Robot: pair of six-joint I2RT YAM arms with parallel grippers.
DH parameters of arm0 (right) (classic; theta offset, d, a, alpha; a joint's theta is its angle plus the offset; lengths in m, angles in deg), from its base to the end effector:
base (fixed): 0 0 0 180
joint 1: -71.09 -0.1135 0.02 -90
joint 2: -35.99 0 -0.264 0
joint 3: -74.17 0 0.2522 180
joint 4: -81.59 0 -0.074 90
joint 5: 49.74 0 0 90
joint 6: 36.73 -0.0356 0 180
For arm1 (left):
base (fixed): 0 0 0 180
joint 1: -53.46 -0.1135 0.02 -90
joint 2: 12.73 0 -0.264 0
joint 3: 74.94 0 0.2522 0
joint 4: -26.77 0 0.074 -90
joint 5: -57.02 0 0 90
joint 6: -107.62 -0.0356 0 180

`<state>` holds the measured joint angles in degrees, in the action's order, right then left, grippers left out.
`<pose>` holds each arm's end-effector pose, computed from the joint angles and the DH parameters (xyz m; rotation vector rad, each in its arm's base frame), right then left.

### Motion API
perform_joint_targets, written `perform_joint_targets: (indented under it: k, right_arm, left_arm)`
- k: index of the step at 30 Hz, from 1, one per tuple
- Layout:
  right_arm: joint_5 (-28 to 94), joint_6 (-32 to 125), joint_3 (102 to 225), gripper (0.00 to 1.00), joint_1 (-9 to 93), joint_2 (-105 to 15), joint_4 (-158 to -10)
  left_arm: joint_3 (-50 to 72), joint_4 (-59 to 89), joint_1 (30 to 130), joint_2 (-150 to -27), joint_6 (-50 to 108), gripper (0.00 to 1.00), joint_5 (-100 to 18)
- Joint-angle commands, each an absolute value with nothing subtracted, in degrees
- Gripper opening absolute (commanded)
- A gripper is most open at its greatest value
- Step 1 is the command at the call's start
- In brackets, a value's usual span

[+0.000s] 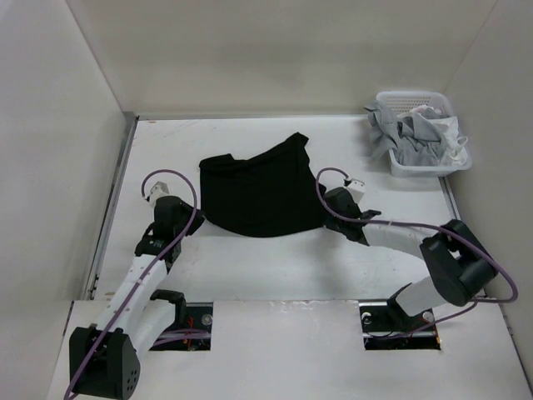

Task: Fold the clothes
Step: Flatten the tank top out

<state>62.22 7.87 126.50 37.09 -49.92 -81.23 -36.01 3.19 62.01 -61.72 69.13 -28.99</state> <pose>0.2387 0.1450 0.1545 0.3992 2.3464 0.1862 0.1846 -0.0252 0.2080 -0.8453 2.0359 -0.5245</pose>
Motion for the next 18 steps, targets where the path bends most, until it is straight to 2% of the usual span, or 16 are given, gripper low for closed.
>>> perform_joint_targets:
  k: [1,5,9,13,16,18]
  right_arm:
    - [68.5,9.7,126.3,0.0,34.1,-40.6,-82.2]
    - [75.4,14.0,132.4,0.0,29.4,-23.9,-71.5]
    - [86.3,22.8,147.0,0.0,20.8,-10.8,-61.7]
    - [99.9,36.4,166.5,0.0,7.2,-9.9,-59.1]
    - [107.3,51.5,178.6,0.0,-2.8,-12.5,-66.0]
    - [107.8,63.6,184.3,0.0,-7.3,-14.5,-74.9]
  left_arm:
    - [-31.8,5.0,62.5,-59.1,70.3,0.01,-29.5]
    - [-24.0,5.3,65.1,-56.1,71.0,0.0,-27.9]
    - [-13.0,5.6,69.9,-52.4,70.7,0.0,-22.6]
    - [0.4,6.9,73.3,-51.0,67.1,0.0,-17.5]
    - [11.0,8.2,73.6,-52.1,64.2,0.0,-16.0]
    - [17.1,8.6,73.7,-53.7,63.5,0.0,-16.1]
